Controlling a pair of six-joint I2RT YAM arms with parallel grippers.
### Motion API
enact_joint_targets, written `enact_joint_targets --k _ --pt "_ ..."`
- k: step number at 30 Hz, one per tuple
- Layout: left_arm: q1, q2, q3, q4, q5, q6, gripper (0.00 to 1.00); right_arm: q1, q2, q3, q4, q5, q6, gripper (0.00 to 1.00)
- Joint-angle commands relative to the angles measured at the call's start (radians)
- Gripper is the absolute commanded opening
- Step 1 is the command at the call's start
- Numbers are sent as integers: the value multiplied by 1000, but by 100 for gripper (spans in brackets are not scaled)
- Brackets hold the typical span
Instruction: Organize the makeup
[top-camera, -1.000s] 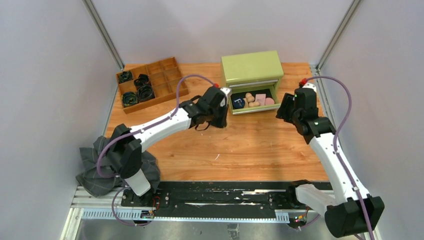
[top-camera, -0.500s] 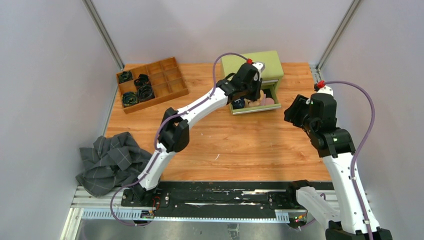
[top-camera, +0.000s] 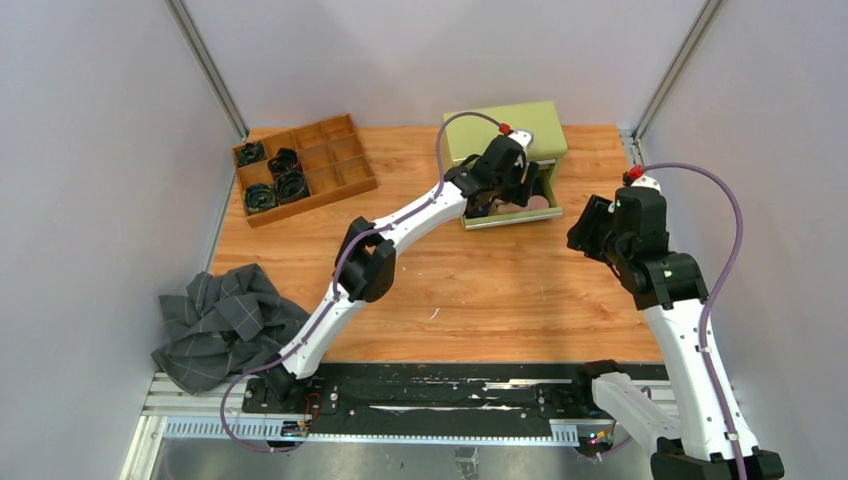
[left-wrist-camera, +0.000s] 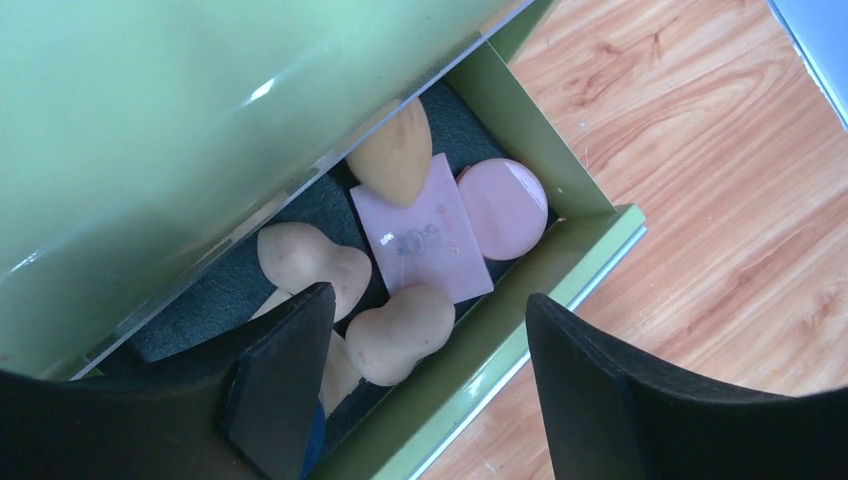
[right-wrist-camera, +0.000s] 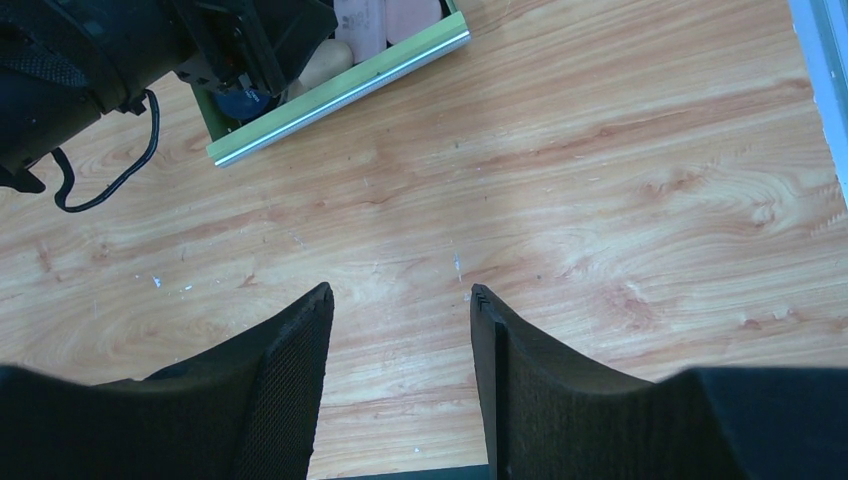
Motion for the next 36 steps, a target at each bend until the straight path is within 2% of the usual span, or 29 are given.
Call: enact_joint_targets --k 1,7,10,13,17,22,24,27,34,36 --pt "-30 -77 -34 39 -15 69 74 -11 -3 -10 -11 4 14 52" --pt "-59 -216 -112 -22 -25 161 73 -33 21 -131 85 -41 36 53" --pt "-59 -326 -189 -8 46 167 73 -114 71 -192 211 -196 89 54" --pt "-59 -378 -174 -48 139 156 73 -209 159 -268 402 -410 192 54" --pt "-50 -464 -178 -83 54 173 76 -219 273 -336 638 -476 308 56" --pt "44 -520 -213 -83 23 124 77 -227 455 -330 733 -506 340 54" --pt "91 -523 -227 -83 45 95 77 -227 518 -348 801 -528 372 50" --pt "144 -503 -240 -75 75 76 77 -227 598 -365 866 -530 417 38" --pt "188 -416 -235 -71 52 94 78 -214 783 -358 1006 -569 483 16" --pt "198 -394 -236 -57 61 89 79 -209 838 -339 1046 -580 497 13"
